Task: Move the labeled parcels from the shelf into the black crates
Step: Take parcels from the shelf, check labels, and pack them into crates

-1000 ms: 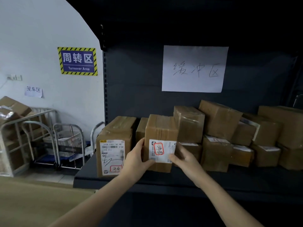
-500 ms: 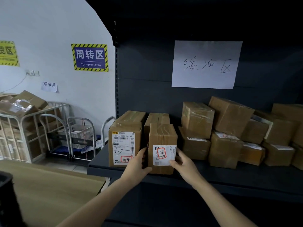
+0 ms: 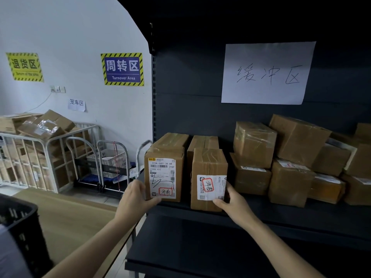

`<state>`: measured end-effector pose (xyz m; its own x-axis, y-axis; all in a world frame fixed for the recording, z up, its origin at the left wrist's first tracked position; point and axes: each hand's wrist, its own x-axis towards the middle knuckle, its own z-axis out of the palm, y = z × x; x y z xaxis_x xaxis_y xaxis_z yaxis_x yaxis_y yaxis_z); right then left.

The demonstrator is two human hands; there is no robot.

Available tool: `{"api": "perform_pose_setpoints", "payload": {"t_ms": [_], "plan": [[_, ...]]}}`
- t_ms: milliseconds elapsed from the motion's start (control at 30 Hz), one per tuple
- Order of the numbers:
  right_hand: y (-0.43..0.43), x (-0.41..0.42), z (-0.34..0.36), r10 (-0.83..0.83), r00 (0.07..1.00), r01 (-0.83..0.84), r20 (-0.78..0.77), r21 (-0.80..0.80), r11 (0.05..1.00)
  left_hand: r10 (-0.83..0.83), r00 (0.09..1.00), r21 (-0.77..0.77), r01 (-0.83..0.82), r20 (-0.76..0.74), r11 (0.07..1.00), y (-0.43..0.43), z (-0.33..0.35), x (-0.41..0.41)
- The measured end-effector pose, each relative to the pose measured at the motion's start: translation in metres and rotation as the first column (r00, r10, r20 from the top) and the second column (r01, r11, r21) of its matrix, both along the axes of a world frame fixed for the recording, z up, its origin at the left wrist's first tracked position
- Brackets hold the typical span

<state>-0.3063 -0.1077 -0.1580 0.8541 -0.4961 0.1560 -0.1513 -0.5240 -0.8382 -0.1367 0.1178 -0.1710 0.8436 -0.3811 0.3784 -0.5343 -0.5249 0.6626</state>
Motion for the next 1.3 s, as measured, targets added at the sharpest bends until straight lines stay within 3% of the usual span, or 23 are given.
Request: {"api": "perform_pose_setpoints", "payload": {"t_ms": [133,233,367,767,967,1300], "plan": [[0.006,0.009,-0.002,0.017,1.000,-0.017,0.000,0.016,1.000,-0.078,0.981,0.036,0.086,-0.177,0.996,0.000,0.001,0.019],[0.010,0.017,-0.003,0.027,1.000,-0.026,-0.010,0.020,0.999,-0.210,0.954,0.018,0.218,-0.215,0.976,-0.006,0.004,0.024],[0.016,0.026,-0.005,0.047,0.999,-0.046,-0.018,0.041,0.998,-0.215,0.937,-0.033,0.214,-0.275,0.976,-0.014,0.003,0.028],[0.020,0.029,0.016,0.102,0.986,-0.115,0.133,0.094,0.989,-0.293,0.930,-0.314,0.217,-0.223,0.924,0.003,0.020,0.022],[0.031,0.037,0.032,0.150,0.974,-0.161,0.168,0.050,0.986,-0.250,0.957,-0.308,0.196,-0.149,0.931,0.021,0.035,0.015],[0.069,0.072,0.044,0.350,0.917,-0.367,0.192,0.055,0.929,-0.026,0.994,-0.247,0.000,-0.105,0.969,0.086,0.048,0.001]]}}
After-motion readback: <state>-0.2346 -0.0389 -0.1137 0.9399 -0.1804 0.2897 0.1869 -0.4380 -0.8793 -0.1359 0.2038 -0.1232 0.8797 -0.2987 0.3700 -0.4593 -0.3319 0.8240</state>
